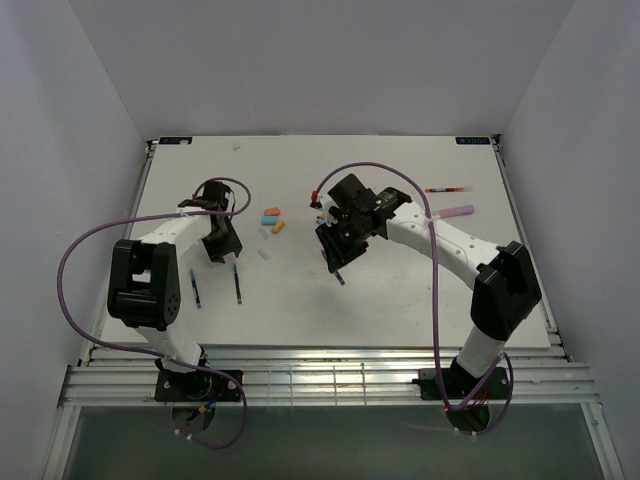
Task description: Open the pen caps
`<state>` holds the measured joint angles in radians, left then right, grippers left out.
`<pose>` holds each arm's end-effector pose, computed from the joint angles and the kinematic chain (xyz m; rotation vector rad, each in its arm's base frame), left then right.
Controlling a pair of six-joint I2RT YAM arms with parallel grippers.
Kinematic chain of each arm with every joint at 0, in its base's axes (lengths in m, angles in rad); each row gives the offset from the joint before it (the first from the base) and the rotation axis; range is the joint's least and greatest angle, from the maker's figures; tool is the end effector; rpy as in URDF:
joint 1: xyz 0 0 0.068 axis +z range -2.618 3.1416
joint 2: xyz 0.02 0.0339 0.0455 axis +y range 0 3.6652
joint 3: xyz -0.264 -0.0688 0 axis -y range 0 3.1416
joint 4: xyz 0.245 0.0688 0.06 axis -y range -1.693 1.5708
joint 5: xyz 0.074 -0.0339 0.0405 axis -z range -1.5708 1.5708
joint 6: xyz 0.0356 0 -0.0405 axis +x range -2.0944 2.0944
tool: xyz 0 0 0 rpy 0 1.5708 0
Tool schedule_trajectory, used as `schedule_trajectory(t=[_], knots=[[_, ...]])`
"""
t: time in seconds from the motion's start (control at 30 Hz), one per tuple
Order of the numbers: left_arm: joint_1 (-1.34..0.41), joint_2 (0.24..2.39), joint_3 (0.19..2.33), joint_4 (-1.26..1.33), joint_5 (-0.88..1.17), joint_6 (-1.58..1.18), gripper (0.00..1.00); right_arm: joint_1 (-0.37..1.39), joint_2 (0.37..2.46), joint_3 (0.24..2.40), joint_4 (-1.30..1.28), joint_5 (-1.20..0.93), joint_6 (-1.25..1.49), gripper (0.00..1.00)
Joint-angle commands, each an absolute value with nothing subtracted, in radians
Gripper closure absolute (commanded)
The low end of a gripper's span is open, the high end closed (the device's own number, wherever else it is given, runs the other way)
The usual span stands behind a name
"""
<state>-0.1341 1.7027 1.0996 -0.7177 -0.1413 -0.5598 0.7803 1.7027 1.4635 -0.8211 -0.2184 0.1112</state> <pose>0.3154 -0.0375 0.1798 -0.6286 2.7883 0.0681 0.2505 0.2588 0.2806 -0.9653 2.5403 0.5743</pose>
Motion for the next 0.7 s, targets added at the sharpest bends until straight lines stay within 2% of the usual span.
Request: schedule_trajectory(t=[0.0, 0.37, 0.5, 0.6, 0.63, 0.67], knots=[[-0.135, 1.709, 1.088, -0.666, -0.124, -0.535, 0.51, 0.779, 1.704, 1.445, -0.793, -0.244, 0.103, 0.58], [-0.141, 1.718, 1.023, -0.640, -0.115, -0.512, 0.53, 0.779, 1.707, 1.427, -0.784, -0.253, 0.115, 0.58], [-0.143, 1.724, 1.006, -0.640, -0.114, -0.514, 0.58, 0.779, 1.703, 1.420, -0.781, -0.265, 0.132, 0.58], [-0.141, 1.718, 1.000, -0.647, -0.115, -0.529, 0.69, 0.779, 1.698, 1.417, -0.779, -0.279, 0.149, 0.58], [-0.143, 1.709, 1.002, -0.650, -0.114, -0.532, 0.77, 0.779, 1.698, 1.419, -0.779, -0.282, 0.152, 0.58], [-0.143, 1.703, 1.003, -0.653, -0.112, -0.537, 0.81, 0.781, 1.694, 1.420, -0.781, -0.284, 0.156, 0.58]])
